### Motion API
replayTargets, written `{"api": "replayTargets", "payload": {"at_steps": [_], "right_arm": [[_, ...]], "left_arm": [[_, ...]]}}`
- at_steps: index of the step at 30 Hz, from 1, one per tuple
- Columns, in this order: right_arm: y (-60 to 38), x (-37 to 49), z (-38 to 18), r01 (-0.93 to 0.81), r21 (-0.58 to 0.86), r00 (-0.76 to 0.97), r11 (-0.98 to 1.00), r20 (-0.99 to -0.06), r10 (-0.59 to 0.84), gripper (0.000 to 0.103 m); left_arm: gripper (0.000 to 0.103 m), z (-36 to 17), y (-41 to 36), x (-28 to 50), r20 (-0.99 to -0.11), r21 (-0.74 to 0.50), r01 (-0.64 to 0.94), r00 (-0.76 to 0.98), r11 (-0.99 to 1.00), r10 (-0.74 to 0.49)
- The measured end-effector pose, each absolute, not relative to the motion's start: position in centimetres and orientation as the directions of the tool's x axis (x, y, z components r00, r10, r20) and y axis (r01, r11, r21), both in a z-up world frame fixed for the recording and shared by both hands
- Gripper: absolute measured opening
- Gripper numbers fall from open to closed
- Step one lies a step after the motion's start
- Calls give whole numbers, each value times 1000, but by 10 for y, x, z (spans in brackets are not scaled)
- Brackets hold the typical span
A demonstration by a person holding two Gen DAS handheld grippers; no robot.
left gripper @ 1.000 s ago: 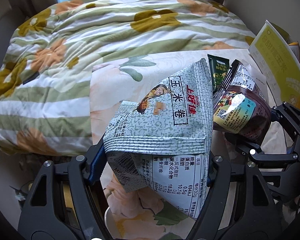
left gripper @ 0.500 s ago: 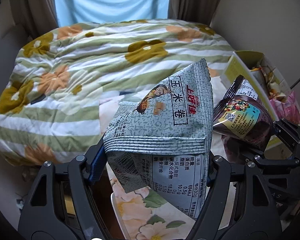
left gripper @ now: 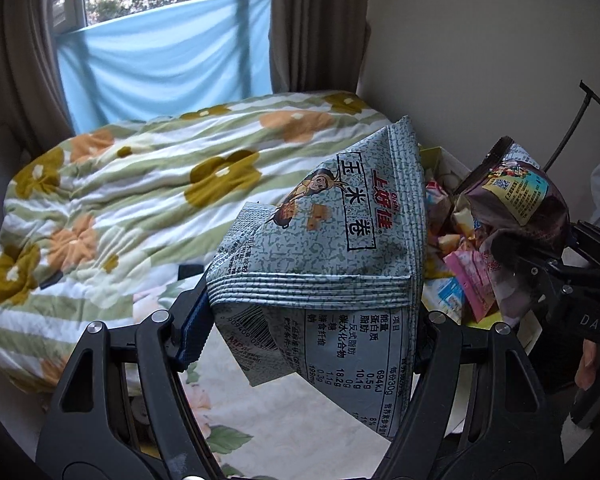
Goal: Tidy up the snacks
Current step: 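Carry the corn-roll bag and purple bag toward the yellow box with both tools, then open both tools over the yellow box to drop the corn-roll and purple bags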
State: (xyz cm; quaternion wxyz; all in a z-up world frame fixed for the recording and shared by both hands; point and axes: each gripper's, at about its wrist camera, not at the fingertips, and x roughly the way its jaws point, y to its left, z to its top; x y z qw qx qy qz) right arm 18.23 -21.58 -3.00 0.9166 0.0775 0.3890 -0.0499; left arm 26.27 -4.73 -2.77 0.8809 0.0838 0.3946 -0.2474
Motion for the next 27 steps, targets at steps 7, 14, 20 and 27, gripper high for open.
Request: {"api": "replayTargets", "payload": {"at_steps": [7,14,20,27], "right_arm": [[-300,183,-13,156,109,706,982,-707,-34,59],[-374,194,-12,139,141,717,980,-697,-1,59],[-417,209,-19,113,157,695,981,-718,35,59],[-435,224,-36,71,178,670,981,-737,86,59]], "left_arm": [[72,-24,-147,256,-736,-79,512,548,855,-397],[72,-39,-243,262,-759,-71,498,536,864,-371],[88,-60,-304,274,-788,-8,471,541,882,-296],[102,-77,-309,259,-819,17,466,514,885,-256]]}}
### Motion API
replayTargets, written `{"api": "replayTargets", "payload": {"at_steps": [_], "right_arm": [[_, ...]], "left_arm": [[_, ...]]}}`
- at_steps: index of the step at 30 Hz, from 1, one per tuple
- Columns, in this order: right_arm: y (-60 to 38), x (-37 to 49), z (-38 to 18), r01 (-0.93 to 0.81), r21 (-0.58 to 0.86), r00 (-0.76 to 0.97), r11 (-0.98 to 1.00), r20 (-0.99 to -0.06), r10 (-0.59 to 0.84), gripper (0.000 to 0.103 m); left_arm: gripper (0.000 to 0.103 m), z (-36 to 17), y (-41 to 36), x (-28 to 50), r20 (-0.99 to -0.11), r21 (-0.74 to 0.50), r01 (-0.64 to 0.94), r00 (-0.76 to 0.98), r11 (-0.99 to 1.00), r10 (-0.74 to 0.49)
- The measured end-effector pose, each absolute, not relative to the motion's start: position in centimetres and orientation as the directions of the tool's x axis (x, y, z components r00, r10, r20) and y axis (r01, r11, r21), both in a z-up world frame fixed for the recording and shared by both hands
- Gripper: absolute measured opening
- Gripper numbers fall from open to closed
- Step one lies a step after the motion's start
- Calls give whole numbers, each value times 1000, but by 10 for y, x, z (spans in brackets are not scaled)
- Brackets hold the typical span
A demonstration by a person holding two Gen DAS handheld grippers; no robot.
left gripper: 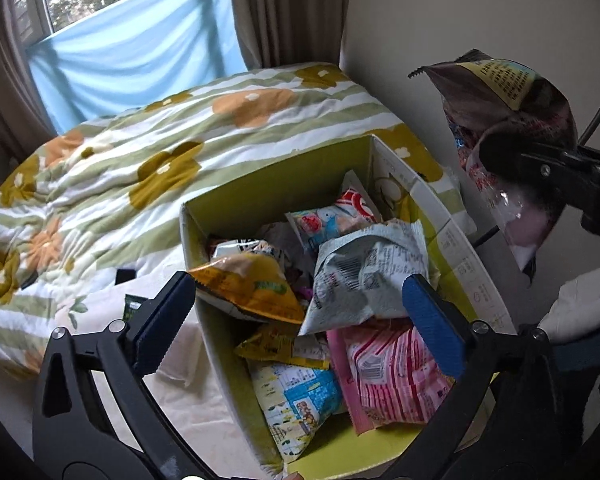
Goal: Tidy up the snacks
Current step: 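Open both tools over the yellow box to drop the corn-roll and purple bags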
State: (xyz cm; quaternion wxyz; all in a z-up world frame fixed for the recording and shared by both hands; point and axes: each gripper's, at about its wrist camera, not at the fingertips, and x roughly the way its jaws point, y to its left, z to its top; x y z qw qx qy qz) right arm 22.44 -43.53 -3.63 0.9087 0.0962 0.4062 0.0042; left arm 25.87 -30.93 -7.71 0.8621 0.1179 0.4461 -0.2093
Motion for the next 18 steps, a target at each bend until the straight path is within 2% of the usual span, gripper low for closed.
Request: {"api": "replayTargets", "payload": {"at_steps": [8,18], "right_arm": [[-429,238,-55,11,189,627,982,-766,140,59],[-401,284,-52,-100,223,599,970,-765,238,62]], "left_arm": [[102,-92,-260,249,-837,-33,385,494,922,-236],[102,-78,-226,258,-821,-32,290,538,956,-191]]}}
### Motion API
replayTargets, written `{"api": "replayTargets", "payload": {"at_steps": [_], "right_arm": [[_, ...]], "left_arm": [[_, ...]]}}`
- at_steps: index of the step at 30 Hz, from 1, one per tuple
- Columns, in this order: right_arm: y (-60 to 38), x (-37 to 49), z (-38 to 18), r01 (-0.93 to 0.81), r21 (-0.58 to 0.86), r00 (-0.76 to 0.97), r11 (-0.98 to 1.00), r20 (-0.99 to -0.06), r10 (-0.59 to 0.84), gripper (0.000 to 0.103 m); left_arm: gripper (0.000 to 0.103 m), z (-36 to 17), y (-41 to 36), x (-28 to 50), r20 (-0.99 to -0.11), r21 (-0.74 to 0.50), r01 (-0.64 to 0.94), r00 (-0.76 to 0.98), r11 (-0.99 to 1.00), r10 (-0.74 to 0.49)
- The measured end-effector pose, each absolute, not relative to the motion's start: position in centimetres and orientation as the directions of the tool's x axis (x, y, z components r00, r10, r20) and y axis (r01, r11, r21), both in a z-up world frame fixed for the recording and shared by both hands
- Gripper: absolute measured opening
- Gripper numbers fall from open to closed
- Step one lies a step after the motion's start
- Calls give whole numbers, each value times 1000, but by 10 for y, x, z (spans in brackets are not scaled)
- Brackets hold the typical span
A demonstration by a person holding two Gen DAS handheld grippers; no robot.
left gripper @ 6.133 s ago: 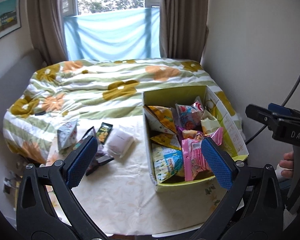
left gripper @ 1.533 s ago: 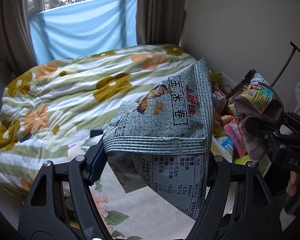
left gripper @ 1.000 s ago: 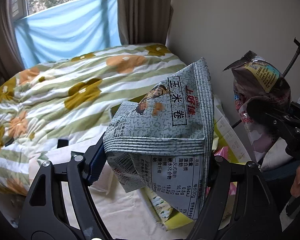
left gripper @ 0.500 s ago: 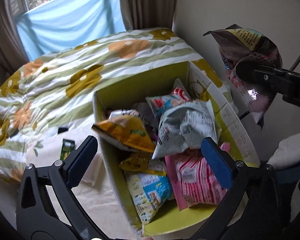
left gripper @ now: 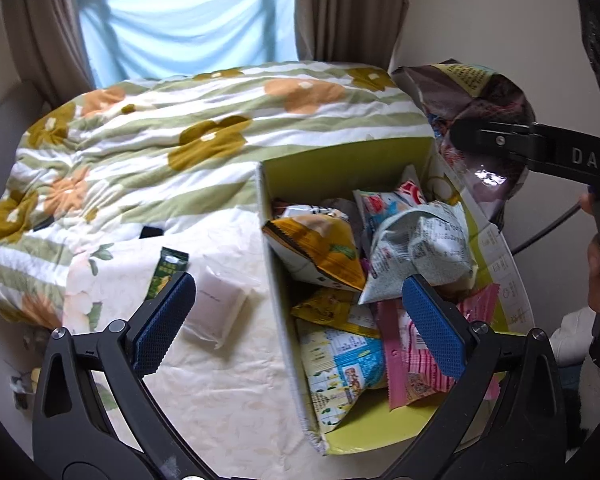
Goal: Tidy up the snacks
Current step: 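Open both tools over the yellow box to drop the corn-roll and purple bags, then withdraw both tools from the box back toward the remaining packets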
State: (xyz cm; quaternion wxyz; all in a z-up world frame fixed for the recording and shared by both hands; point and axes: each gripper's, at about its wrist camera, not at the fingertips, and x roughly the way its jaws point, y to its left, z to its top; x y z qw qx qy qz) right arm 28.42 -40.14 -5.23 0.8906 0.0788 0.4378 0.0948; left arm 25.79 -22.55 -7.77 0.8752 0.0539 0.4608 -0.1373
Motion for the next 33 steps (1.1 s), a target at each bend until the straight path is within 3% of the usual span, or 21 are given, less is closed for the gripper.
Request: {"api": "replayTargets", "payload": {"at_steps": [4,5,15,25,33], "right_arm": [[-392,286,-58,-118,254,606,960,-748,272,98],[-391,282,-59,-121,258,608,958,-744,277,99],[-381,238,-78,-101,194,601,976,-770,215,99],[-378,204,-46,-74,113,679,991,-722,133,99],[-365,181,-30,-96,119,712,988,-686,152,99]], "left_arm": [[102,-83,-211,260,-835,-32,257,524,966,-168],[102,-85,-208,259,-837,-34,253,522,967,-166],[102,-94,-187,240,-831,-44,239,530,970,-168],[102,-70,-180,220,-797,-15,235,584,972,-153],[102,-57,-151,193,-773,5,204,621,979,-126]]}}
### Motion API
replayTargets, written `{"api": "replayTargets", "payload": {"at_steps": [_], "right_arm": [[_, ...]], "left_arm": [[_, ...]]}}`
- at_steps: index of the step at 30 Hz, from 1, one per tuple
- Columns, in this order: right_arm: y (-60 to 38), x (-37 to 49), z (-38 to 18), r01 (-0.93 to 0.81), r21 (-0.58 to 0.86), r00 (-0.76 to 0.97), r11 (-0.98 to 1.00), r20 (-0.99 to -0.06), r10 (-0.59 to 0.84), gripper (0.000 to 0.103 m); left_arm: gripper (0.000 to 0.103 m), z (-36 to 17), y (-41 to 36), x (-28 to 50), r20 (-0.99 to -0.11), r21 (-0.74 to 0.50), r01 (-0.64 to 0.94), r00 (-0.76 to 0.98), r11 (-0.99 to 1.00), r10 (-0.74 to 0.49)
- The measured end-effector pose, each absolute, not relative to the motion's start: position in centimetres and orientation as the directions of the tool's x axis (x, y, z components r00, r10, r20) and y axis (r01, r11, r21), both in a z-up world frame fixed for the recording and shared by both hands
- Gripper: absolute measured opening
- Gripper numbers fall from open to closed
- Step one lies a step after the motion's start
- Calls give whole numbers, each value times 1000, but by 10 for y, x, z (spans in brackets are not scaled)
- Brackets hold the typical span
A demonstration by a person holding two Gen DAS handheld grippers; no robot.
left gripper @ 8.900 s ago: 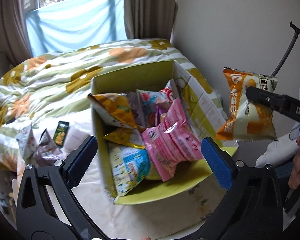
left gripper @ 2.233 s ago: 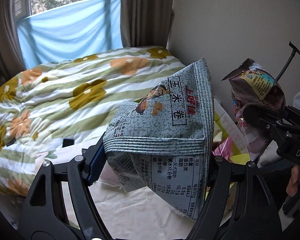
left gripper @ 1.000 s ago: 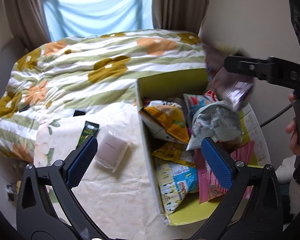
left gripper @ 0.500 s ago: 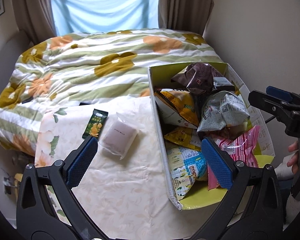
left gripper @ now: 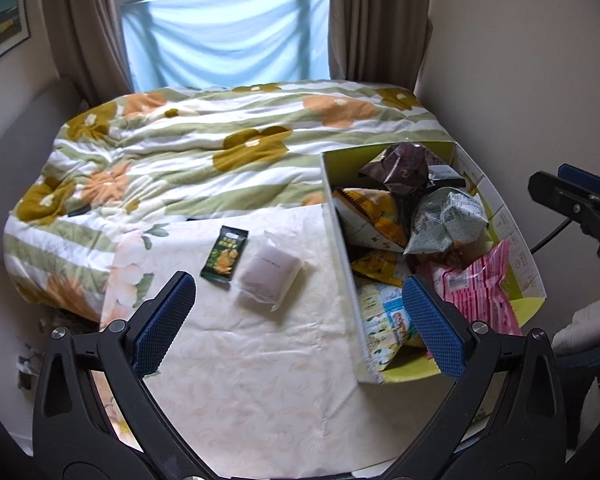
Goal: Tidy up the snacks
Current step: 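Withdraw both tools from the box back toward the remaining packets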
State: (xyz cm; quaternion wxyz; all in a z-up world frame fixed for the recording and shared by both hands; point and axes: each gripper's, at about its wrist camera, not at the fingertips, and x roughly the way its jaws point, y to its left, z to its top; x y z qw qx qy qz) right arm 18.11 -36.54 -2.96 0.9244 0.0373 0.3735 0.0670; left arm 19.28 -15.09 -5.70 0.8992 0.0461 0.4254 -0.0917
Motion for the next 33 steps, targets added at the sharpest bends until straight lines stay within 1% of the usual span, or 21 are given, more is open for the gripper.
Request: {"api": "replayTargets", "payload": {"at_steps": [6,9,11,18,24,29,33], "right_arm": [[-337,168,-21,-105,115,731,988,-664,155,99],[-319,165,-22,-103,135,732,986,-661,167,99],[-300,165,-23,-90,120,736,989,-661,147,99],[-239,170,-26,-11,130,735,991,-671,97,99],[-187,181,-37,96,120,719,988,-695,14,99],[-151,194,-59,173,136,685,975,-728,-20,99],[-133,209,-90,259,148,640,955,-766,-55,99]], "left_arm": [[102,-49,-108,186,-754,-8,158,648,987,-109],[102,-47,-84,188,-749,-7,157,653,988,-109],[102,-48,-66,192,-752,-5,165,650,986,-113],[102,-47,-7,211,-761,-2,230,631,973,-151],[102,-58,32,236,-773,43,292,616,956,-153],[102,-73,55,271,-801,22,365,564,931,-202],[102,-97,57,307,-828,14,433,510,901,-232]]}}
